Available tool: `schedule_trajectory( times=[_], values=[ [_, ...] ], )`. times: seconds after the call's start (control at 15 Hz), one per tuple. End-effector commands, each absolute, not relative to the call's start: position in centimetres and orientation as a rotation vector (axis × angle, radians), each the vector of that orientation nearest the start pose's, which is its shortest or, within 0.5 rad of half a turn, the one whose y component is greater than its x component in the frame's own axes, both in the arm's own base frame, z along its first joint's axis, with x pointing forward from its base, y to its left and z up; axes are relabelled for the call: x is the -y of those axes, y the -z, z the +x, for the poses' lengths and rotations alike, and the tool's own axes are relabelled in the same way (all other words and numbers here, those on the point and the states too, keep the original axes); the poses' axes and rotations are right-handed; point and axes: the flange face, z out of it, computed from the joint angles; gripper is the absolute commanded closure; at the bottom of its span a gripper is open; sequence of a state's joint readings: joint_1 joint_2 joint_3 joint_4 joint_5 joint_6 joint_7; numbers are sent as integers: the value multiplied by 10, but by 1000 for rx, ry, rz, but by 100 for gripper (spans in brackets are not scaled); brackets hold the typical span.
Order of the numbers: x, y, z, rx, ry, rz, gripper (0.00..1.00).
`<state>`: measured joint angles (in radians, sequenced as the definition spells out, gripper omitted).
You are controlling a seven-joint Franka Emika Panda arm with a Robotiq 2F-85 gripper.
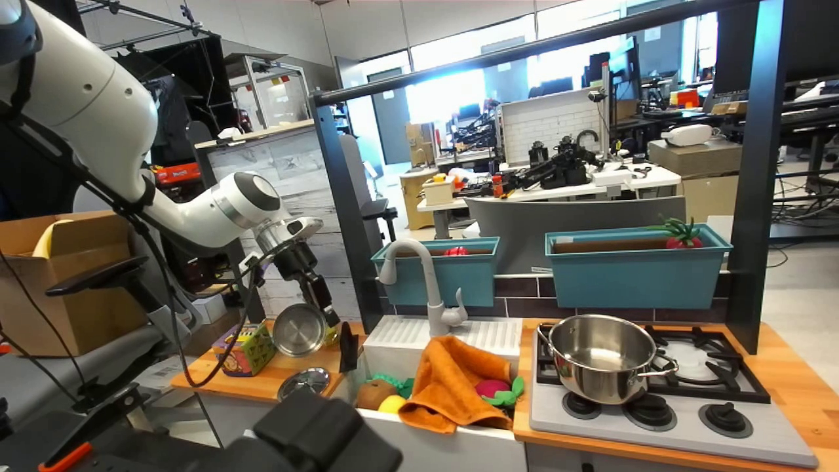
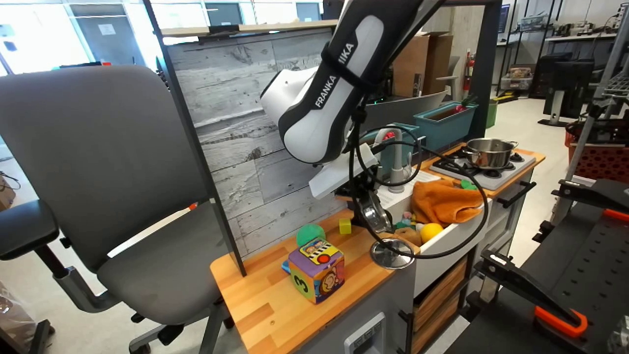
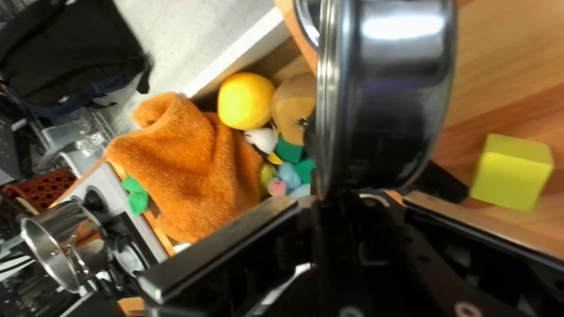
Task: Spill out the yellow block on the table
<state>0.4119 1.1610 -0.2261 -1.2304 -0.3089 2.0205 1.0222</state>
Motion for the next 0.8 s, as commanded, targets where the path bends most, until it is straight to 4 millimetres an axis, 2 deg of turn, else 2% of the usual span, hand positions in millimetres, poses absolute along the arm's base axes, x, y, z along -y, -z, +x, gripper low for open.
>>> schedule_trajectory(
  times=[0.0, 0.2, 0.27, 0.33, 0.73],
  values=[
    [-139, -40, 706, 667, -31, 2593, 99],
    [-128, -29, 711, 651, 17, 2637, 97],
    [-124, -25, 712, 648, 13, 2636, 71],
    [-121, -22, 712, 640, 28, 2637, 70],
    [-123, -20, 716, 600, 17, 2677, 27]
  ],
)
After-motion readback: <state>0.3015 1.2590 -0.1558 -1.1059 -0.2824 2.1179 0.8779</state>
